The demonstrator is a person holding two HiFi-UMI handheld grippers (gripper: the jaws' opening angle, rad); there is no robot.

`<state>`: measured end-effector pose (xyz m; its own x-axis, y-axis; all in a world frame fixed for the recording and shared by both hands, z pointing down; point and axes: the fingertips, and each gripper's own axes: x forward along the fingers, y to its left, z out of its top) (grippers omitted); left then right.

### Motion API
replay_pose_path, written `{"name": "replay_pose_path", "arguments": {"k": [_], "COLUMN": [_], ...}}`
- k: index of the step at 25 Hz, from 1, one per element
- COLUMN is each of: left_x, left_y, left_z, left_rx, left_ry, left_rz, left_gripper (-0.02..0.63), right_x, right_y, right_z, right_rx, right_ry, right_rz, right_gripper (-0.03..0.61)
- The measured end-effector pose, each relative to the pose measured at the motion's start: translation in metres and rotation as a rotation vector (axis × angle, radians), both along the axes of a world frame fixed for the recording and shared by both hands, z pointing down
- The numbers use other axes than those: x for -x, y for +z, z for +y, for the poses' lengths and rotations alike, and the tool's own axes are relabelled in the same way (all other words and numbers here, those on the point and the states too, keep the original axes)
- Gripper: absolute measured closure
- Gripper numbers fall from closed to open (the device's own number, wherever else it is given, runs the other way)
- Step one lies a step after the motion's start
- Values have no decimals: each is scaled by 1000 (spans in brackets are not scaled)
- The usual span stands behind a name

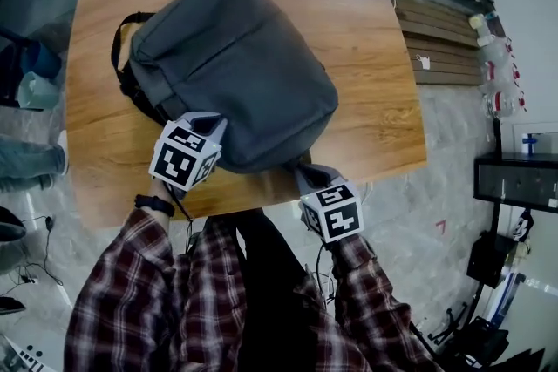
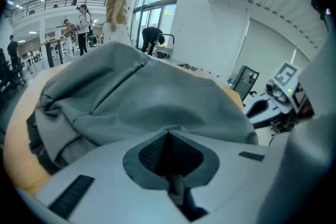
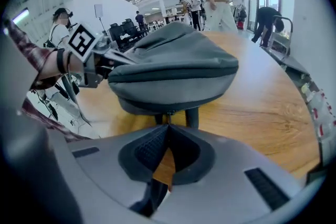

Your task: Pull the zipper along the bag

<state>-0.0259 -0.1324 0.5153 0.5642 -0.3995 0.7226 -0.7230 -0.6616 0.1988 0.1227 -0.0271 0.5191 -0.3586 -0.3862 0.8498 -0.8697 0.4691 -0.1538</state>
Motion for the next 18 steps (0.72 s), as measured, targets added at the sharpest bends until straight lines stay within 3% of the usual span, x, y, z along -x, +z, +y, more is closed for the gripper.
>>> {"name": "replay_pose_path", "arguments": {"k": [3, 4, 6, 8, 10, 14, 18], "left_x": [28, 36, 32, 5, -22, -29, -30], "left_y": [-26, -46, -88, -104, -90, -40, -22], "left_z": [-30, -38, -42, -31, -14, 6, 10], "left_rx": [-71, -117, -165, -110, -19, -11, -13], "left_ry": [-172, -251, -334, -296, -224, -170, -158], "left_rz": [-99, -81, 45, 178, 226, 125, 105], "left_gripper": [603, 603, 604, 603, 604, 603, 603], "right_x": [50, 69, 105, 131, 145, 144, 135], "right_y": [-3, -5, -8, -9, -9, -4, 0], "right_z": [17, 22, 28, 32, 34, 36, 40], "right_rx": [22, 31, 42, 41, 43, 61, 53], "right_ry": [-45, -63, -102, -145, -172, -181, -196], "right_rz": [-92, -124, -172, -187, -187, -180, -166], "right_gripper": [563, 563, 563, 563, 563, 563, 563]}}
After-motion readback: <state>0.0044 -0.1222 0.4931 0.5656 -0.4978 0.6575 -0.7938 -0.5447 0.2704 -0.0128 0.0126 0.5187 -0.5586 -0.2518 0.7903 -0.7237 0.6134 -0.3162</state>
